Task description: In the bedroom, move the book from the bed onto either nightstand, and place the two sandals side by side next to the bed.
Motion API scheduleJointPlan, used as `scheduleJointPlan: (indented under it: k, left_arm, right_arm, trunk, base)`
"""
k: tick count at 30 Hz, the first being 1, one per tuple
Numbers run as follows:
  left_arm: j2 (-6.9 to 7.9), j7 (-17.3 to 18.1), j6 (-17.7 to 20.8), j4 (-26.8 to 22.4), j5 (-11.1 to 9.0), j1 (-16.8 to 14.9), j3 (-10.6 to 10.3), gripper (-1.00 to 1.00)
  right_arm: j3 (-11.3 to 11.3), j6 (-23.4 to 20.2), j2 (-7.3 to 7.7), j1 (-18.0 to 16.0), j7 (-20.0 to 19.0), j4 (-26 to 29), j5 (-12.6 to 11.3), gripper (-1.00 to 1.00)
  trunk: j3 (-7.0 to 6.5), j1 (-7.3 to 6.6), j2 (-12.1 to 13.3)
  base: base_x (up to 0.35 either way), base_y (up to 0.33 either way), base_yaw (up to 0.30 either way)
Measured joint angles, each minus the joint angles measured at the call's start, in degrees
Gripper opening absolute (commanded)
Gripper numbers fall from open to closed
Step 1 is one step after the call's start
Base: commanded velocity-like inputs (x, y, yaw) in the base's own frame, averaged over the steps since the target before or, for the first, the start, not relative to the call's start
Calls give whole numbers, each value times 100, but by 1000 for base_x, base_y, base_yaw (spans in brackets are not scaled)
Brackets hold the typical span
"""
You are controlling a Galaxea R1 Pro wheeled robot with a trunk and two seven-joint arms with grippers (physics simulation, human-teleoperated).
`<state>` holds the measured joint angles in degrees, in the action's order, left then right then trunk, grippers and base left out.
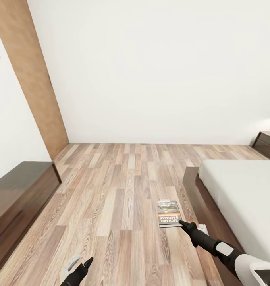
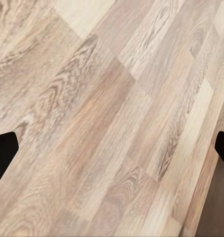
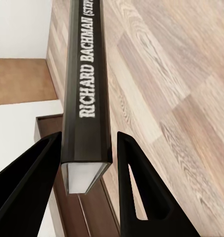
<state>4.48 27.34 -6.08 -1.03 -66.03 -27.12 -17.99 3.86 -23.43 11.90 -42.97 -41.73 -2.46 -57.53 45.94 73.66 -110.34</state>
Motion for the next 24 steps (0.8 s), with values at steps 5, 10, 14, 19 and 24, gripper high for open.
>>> scheduleJointPlan:
  k: [5, 10, 14, 19, 24]
  left_arm:
    - [0, -1, 0, 0, 0, 0, -2, 100]
    - [0, 0, 0, 0, 0, 0, -1, 100]
    - [0, 1, 0, 0, 0, 0, 0, 100]
    - [0, 0, 0, 0, 0, 0, 1, 100]
    - [0, -1, 0, 0, 0, 0, 1, 100]
  right_arm:
    - [3, 3, -1, 0, -3, 0, 0, -100]
    - [6, 1, -1, 0, -2, 0, 1, -100]
    - [1, -1, 1, 0, -4, 0, -1, -100]
    - [-3, -2, 4, 0, -7, 0, -7, -100]
    - [-3, 0, 4, 0, -6, 0, -8, -100]
  trunk:
    - [0, 0, 0]
    - [0, 0, 0]
    - [0, 0, 0]
    - [0, 0, 0]
    - [0, 0, 0]
  base:
    - [164, 0, 0]
    - [164, 0, 0]
    - [164, 0, 0]
    - [164, 0, 0]
    - [164, 0, 0]
